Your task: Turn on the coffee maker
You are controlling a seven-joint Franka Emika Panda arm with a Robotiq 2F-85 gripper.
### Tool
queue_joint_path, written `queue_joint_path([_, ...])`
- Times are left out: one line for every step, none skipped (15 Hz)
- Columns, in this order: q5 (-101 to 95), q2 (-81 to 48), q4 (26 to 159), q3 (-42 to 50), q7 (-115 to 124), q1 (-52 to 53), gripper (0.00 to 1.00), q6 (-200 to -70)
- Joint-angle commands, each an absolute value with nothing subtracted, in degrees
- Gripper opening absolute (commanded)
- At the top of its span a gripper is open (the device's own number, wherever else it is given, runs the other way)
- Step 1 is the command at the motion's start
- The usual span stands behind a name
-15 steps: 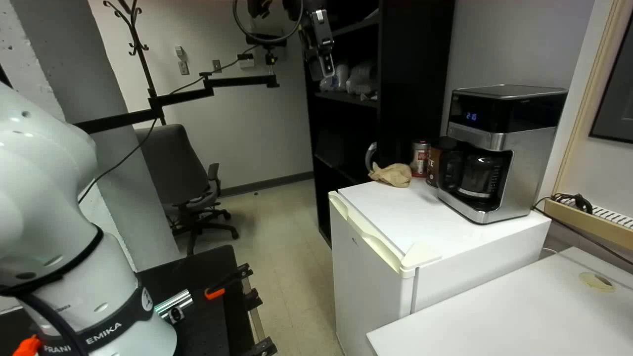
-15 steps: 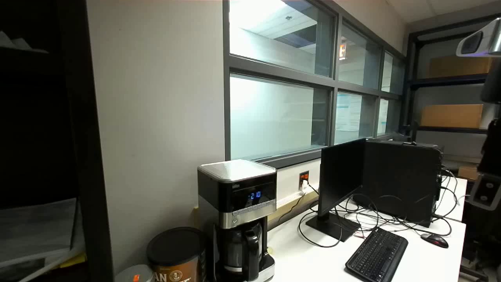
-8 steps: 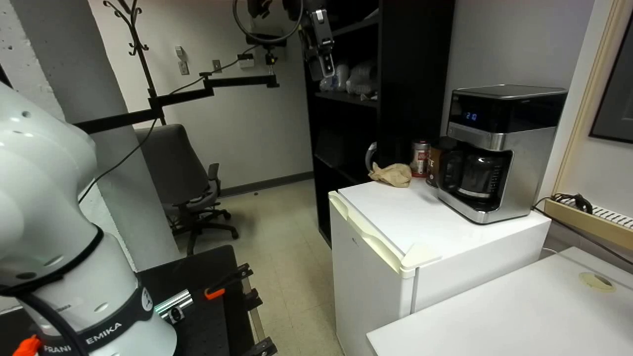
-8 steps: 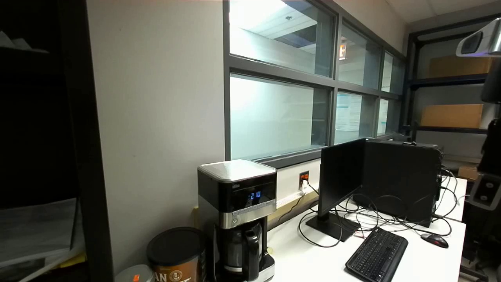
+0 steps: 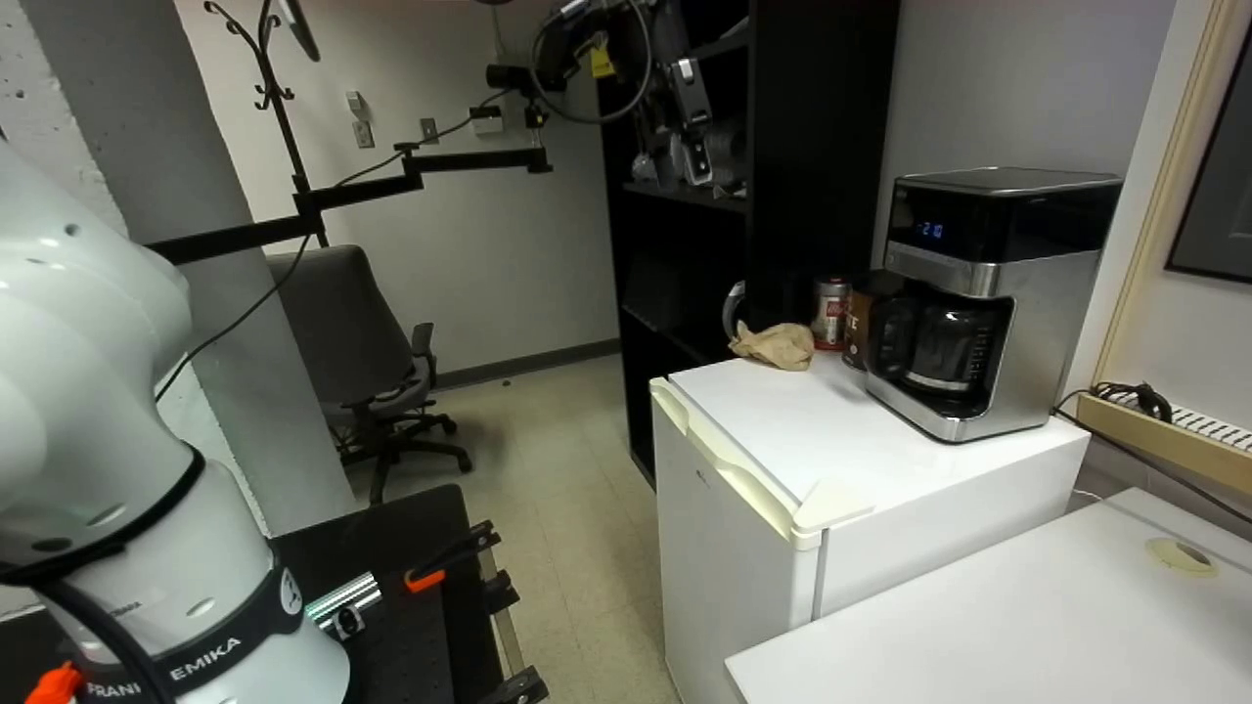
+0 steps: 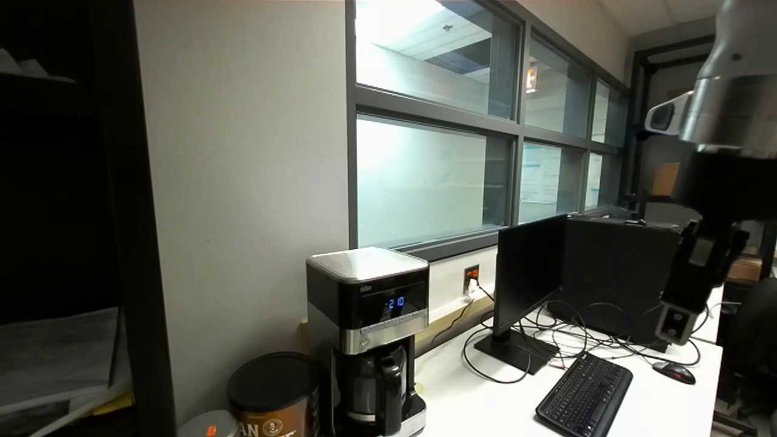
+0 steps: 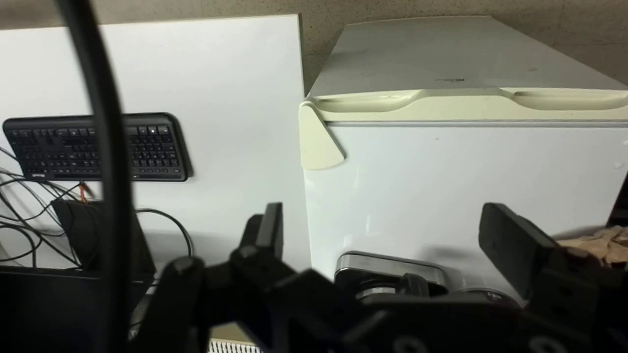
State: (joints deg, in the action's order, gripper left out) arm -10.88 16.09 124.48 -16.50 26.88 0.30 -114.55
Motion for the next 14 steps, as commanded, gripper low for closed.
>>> queue_joint_path([-15.6,8.54,120.0,-15.61,27.1,1.34,0.73,-115.41])
queue_joint_path([-17.37,6.62,119.2,-15.47,26.98,1.55,0.67,-116.06])
queue_joint_path([-19.49,5.05,118.55,-15.31,27.22,1.73,0.59,-116.73])
queue_joint_path([-21.52,3.54,117.79,-15.09,27.17,2.04,0.52,-117.13])
queue_joint_path([-23.71,2.12,117.1,-14.77,27.31,2.34,0.44,-117.72])
queue_joint_path([-26.12,0.27,116.02,-14.38,27.29,2.72,0.35,-118.14])
queue_joint_path([-27.78,-0.94,115.24,-13.88,26.99,3.19,0.28,-118.44])
queue_joint_path([-29.99,-2.74,114.06,-13.36,26.75,3.66,0.19,-118.97])
queue_joint_path([-31.79,-4.15,113.03,-12.78,26.78,4.22,0.13,-119.19])
queue_joint_path([-34.18,-6.03,111.75,-12.16,26.69,4.8,0.06,-119.85])
queue_joint_path([-36.01,-7.35,110.83,-11.5,26.66,5.43,0.01,-120.43])
queue_joint_path([-38.25,-9.04,109.6,-10.86,26.68,6.08,0.0,-121.46])
queue_joint_path([-39.95,-10.37,108.64,-10.22,26.48,6.67,0.0,-122.44])
queue_joint_path([-42.39,-11.95,107.6,-9.57,26.6,7.34,0.0,-124.03])
